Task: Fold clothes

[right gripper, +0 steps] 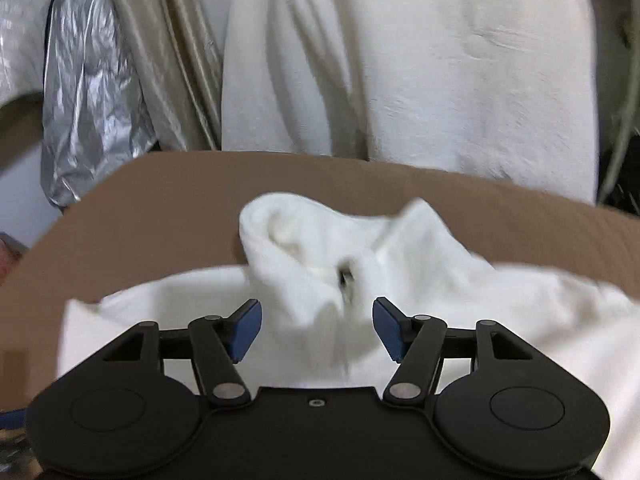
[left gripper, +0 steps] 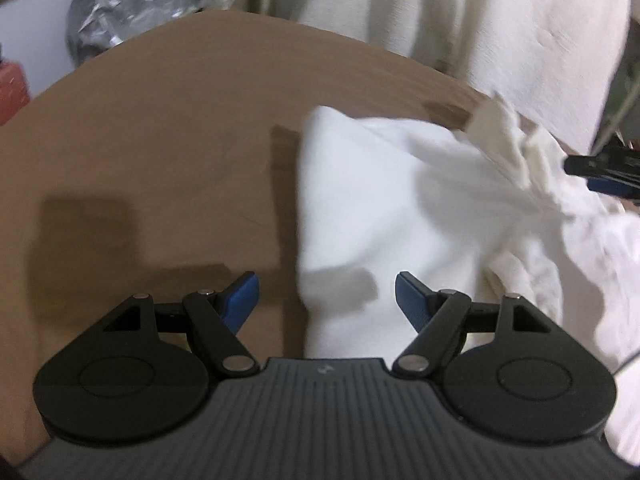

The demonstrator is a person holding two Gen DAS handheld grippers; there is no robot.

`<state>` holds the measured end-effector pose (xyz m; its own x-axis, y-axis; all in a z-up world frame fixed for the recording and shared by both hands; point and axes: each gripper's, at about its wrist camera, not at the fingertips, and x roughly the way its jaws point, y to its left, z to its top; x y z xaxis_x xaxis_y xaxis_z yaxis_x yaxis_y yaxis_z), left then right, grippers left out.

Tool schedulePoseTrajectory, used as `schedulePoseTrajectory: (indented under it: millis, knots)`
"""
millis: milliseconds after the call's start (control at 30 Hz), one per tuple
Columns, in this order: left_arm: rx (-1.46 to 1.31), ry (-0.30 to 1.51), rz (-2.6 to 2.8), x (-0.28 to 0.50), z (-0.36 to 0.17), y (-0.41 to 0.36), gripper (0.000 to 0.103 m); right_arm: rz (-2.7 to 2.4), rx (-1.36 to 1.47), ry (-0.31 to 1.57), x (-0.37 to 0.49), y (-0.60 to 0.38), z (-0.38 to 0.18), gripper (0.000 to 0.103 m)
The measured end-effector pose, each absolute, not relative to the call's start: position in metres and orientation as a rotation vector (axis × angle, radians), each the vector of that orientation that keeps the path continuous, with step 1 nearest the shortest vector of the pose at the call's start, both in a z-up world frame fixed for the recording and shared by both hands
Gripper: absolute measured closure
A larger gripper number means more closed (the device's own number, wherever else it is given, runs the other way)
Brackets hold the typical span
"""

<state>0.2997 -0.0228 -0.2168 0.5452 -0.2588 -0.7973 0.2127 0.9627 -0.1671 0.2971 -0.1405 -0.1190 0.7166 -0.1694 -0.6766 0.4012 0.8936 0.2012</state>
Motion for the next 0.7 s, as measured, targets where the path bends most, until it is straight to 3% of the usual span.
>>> schedulePoseTrajectory:
  millis: [267,500,633,700]
  knots:
    - [-0.045,1.033,-0.350,0.252,-0.208,-0.019,0.022,-0.241,0.522,0.759,0.159,-0.144,-0.128,0.036]
    - [0.290,0.950,-0.324,0.172,-0.200,-0.025,0.020,-0.234,0.466,0.817,0.031,-0.124,-0.136,0.036]
    - [0.309,0.921,-0.349,0.138,-0.195,-0.029,0.006,-0.289,0.498,0.831,-0.020,-0.128,-0.144,0.036]
    - [0.229,0.984,-0.336,0.132,-0.199,-0.022,0.005,-0.290,0.512,0.819,-0.033,-0.126,-0.147,0.036]
